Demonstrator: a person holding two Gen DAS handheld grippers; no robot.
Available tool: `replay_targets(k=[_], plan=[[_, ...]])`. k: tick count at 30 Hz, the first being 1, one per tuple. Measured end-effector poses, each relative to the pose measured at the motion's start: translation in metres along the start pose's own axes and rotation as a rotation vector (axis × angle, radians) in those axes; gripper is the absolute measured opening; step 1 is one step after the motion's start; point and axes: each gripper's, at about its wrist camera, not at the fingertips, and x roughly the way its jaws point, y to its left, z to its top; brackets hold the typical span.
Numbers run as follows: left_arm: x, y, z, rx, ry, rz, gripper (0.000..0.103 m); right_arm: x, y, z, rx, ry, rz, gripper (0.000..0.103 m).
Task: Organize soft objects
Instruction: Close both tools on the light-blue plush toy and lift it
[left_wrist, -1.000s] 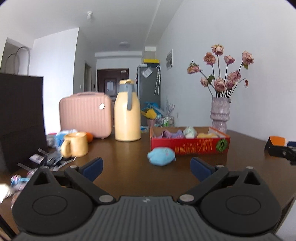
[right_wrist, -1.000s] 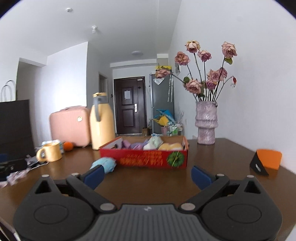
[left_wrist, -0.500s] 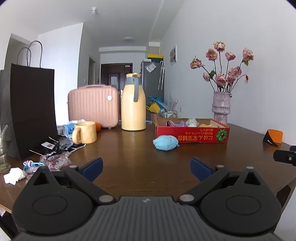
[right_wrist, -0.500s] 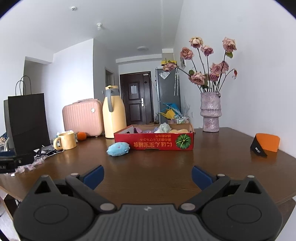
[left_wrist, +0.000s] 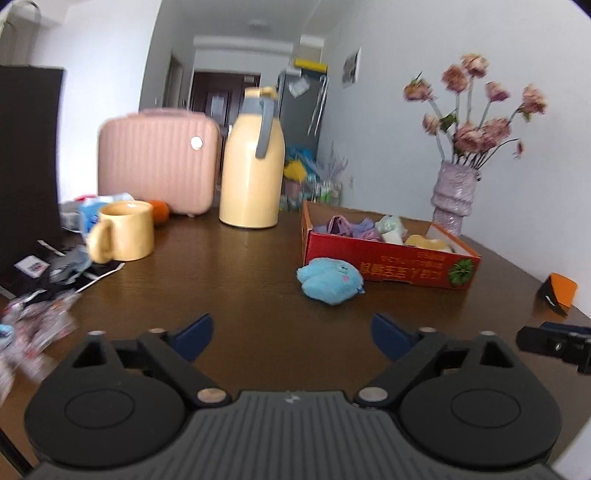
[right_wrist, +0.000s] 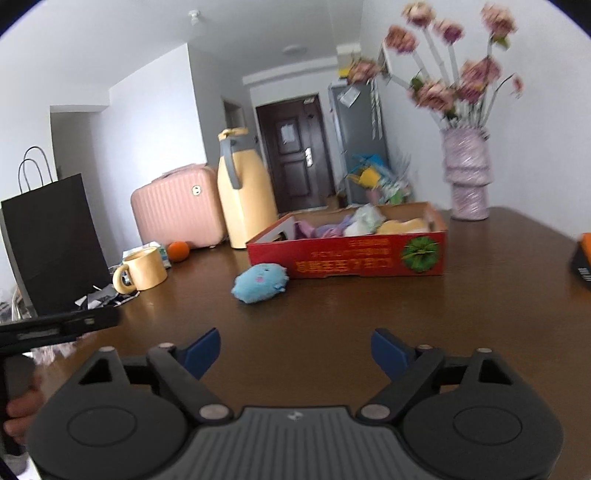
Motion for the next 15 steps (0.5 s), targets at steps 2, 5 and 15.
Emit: replay_targets(k=[2,5,15], plan=[[0.029,0.004,0.016,-0.008,0.018,-0.038,0.088,0.028,0.001,0.015,0.017,0.027,0.034,0.079],[0.083,0.007,0.038,-0.003,0.062,-0.115,0.088,0.079,-0.001,0.034,0.059,0.056,0.08,0.073],[0.26,0.028,0.072,-0.097,0.32,-0.269,0.052,0.231,-0.013,0.061,0.267,0.201,0.149,0.046]])
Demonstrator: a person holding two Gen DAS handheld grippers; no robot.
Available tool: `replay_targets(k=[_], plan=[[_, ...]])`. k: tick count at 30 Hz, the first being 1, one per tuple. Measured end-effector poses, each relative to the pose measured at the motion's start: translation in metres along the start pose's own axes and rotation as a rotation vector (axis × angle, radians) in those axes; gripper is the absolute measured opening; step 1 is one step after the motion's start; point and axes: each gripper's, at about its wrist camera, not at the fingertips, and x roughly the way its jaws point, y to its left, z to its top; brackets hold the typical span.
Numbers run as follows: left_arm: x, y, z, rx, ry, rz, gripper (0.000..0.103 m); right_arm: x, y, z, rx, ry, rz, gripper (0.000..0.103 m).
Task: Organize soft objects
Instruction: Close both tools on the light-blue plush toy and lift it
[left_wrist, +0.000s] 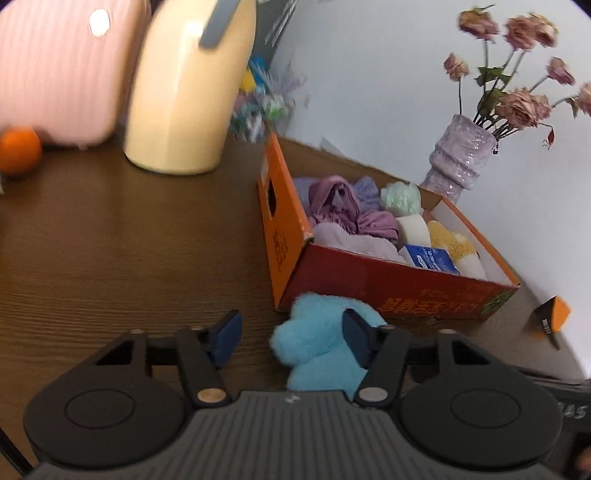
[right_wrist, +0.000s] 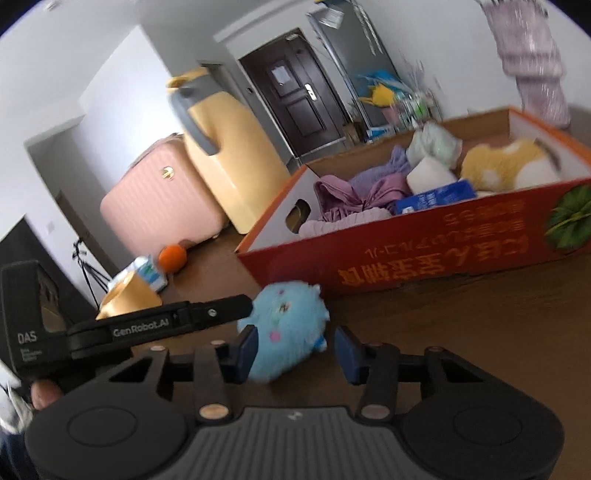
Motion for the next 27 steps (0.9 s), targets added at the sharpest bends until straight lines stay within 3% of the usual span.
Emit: replay_targets(k=[3,5,8,13,18,22,24,27], plan=[[0.011,0.008,0.002,-0.041,0.047,-0.074,0.04,0.024,-0.004,0.005,0.03,0.026,0.016,0.045],[0.01,0.008,-0.002,-0.048,0.07,-0.11,0.038,0.032,-0.007,0.005,0.04,0.042,0.023,0.039],[-0.004,-0.004,-0.014,-0.023,0.093,-0.114,0.033,0.025,-0.01,0.002,0.035,0.06,0.024,0.034],[-0.045,-0.04,-0.061,-0.054,0.125,-0.147,0.025,-0.035,-0.014,-0.015,-0.083,0.106,0.066,0.033],[-0.086,-0.085,-0.117,-0.095,0.114,-0.139,0.025,-0.1,-0.026,-0.048,-0.13,0.146,0.078,0.034],[-0.105,-0.118,-0.147,-0.051,0.122,-0.179,0.027,-0.134,-0.036,-0.067,-0.149,0.074,0.007,0.045],[-0.113,-0.127,-0.152,-0.017,0.094,-0.135,0.035,-0.148,-0.034,-0.077,-0.218,0.022,-0.088,0.056],[-0.122,-0.13,-0.152,-0.001,0.057,-0.1,0.04,-0.171,-0.038,-0.084,-0.2,-0.055,-0.112,0.056]])
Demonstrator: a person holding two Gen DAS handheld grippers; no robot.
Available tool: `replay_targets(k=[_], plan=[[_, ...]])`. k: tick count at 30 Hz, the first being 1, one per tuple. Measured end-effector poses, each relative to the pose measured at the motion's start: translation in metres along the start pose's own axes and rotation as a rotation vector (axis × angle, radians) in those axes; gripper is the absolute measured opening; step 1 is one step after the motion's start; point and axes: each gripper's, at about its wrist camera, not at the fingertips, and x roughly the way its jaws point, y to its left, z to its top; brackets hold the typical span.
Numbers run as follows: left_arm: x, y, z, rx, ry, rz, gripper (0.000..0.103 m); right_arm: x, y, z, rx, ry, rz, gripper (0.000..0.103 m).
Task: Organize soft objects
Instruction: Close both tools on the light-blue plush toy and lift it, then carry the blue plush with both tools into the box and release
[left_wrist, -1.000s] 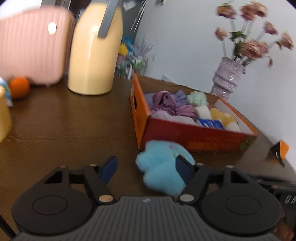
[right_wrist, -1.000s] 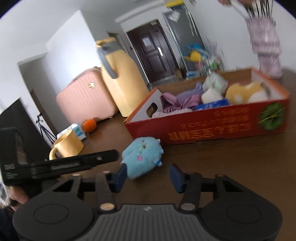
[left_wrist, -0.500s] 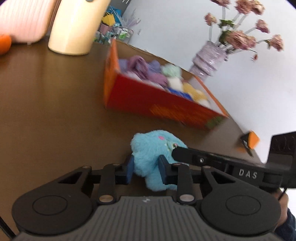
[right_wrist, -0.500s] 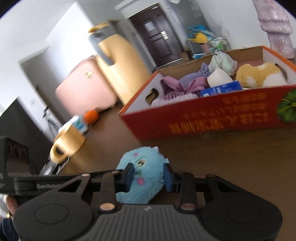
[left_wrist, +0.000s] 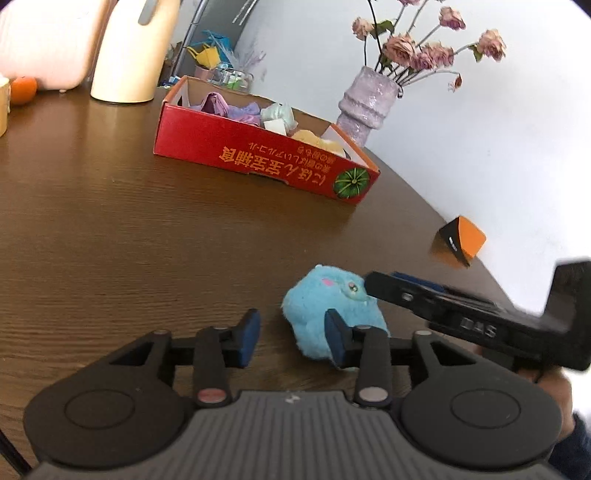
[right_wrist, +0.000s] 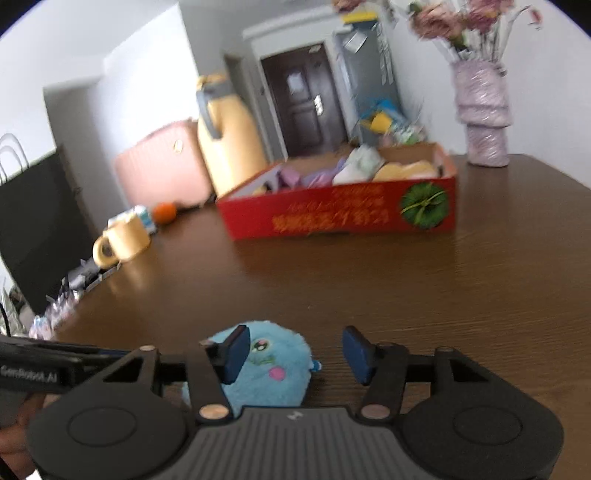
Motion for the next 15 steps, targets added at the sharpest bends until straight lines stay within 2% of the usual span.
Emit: replay_targets(k=[4,6,7,8,10,11,15], plan=[[0.004,-0.004,0.001,-0.022,0.0,-0.02,0.042,-0.007,-0.013,-0.012,0.112,-0.002,0.042,0.055],[0.012,-0.007,0.001,-0.024,0.011,-0.027,0.04,-0.001,-0.017,-0.017,0.153,0.01,0.057,0.046],[0.018,-0.007,0.002,-0.035,0.024,-0.034,0.037,0.003,-0.018,-0.018,0.171,0.015,0.062,0.043],[0.021,-0.007,0.001,-0.045,0.03,-0.049,0.029,0.006,-0.02,-0.019,0.195,0.015,0.075,0.039],[0.028,-0.006,-0.001,-0.058,0.045,-0.082,0.024,0.009,-0.025,-0.023,0.251,0.014,0.116,0.027],[0.03,-0.007,-0.002,-0.052,0.042,-0.082,0.018,0.01,-0.027,-0.023,0.266,0.014,0.134,0.025],[0.031,-0.007,-0.006,-0.046,0.034,-0.069,0.016,0.013,-0.026,-0.023,0.268,0.014,0.138,0.023]])
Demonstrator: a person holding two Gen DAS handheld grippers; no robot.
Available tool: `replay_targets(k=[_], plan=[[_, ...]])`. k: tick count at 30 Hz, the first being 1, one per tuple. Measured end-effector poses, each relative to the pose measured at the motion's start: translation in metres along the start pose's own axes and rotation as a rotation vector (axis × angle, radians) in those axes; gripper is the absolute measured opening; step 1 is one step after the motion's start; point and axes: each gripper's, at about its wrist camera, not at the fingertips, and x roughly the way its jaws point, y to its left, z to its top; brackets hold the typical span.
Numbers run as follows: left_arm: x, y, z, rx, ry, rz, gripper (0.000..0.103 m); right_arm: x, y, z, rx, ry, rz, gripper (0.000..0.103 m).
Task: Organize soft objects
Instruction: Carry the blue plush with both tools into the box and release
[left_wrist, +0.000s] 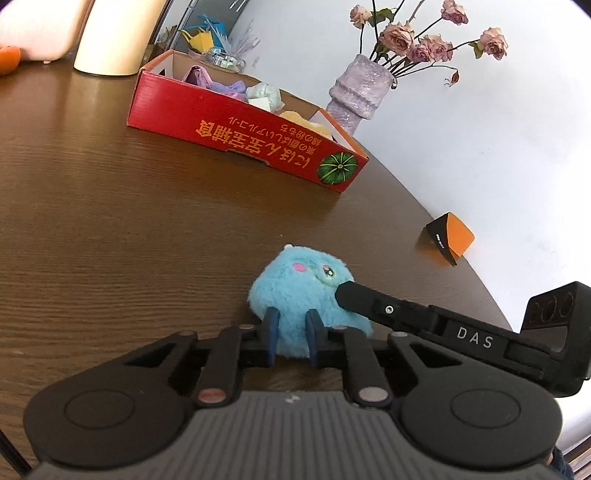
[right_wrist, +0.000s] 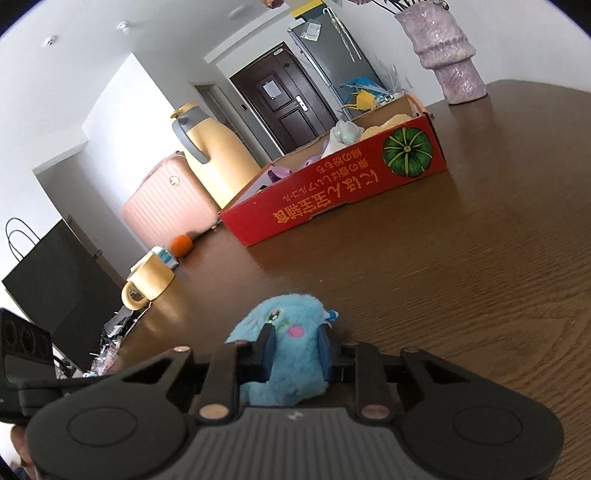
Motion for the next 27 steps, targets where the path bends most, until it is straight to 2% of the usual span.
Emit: replay_targets(k=[7,8,9,10,11,12,15,17,19,20,21,22,23,25,26,27], plan=[[-0.008,-0.002,-0.004,-0.003,-0.006,0.011,0.015,-0.006,0.016,-0.004,-0.067,-0.009,-0.017,0.019],[-0.01,-0.003,-0.004,0.0,-0.013,0.01,0.011,-0.009,0.017,-0.004,-0.067,-0.014,-0.012,0.018],[-0.013,-0.005,-0.002,0.006,-0.022,0.0,0.002,-0.011,0.019,-0.002,-0.07,-0.021,-0.007,0.01],[-0.016,-0.006,0.001,0.01,-0.03,-0.038,0.002,-0.013,0.022,0.002,-0.072,-0.02,0.013,0.002],[-0.019,-0.007,0.007,0.004,-0.036,-0.085,0.002,-0.013,0.025,0.007,-0.062,-0.012,0.063,0.0],[-0.021,-0.011,0.015,0.016,-0.05,-0.097,0.002,-0.011,0.031,0.013,-0.068,-0.01,0.086,0.0],[-0.021,-0.021,0.043,0.097,-0.111,-0.047,0.003,0.003,0.054,0.033,-0.191,-0.033,0.002,0.0],[-0.027,-0.015,0.055,0.108,-0.132,-0.002,0.005,0.009,0.057,0.042,-0.202,-0.048,-0.026,0.004],[-0.043,0.0,0.055,0.119,-0.177,0.032,0.012,0.006,0.056,0.044,-0.216,-0.06,-0.013,0.011],[-0.049,0.008,0.053,0.113,-0.179,0.047,0.026,0.006,0.055,0.043,-0.216,-0.047,-0.007,0.023],[-0.053,0.017,0.049,0.095,-0.167,0.074,0.04,0.008,0.053,0.039,-0.199,-0.023,0.002,0.043],[-0.056,0.025,0.042,0.076,-0.156,0.107,0.043,0.011,0.05,0.036,-0.179,-0.002,0.023,0.05],[-0.058,0.028,0.034,0.068,-0.148,0.123,0.043,0.015,0.048,0.03,-0.17,0.019,0.057,0.052],[-0.056,0.032,0.015,0.07,-0.095,0.121,0.049,0.025,0.043,0.024,-0.137,0.053,0.065,0.049],[-0.055,0.032,0.007,0.068,-0.07,0.105,0.058,0.029,0.042,0.021,-0.121,0.069,0.071,0.048],[-0.055,0.034,0.0,0.05,-0.053,0.093,0.06,0.033,0.041,0.021,-0.116,0.078,0.083,0.045]])
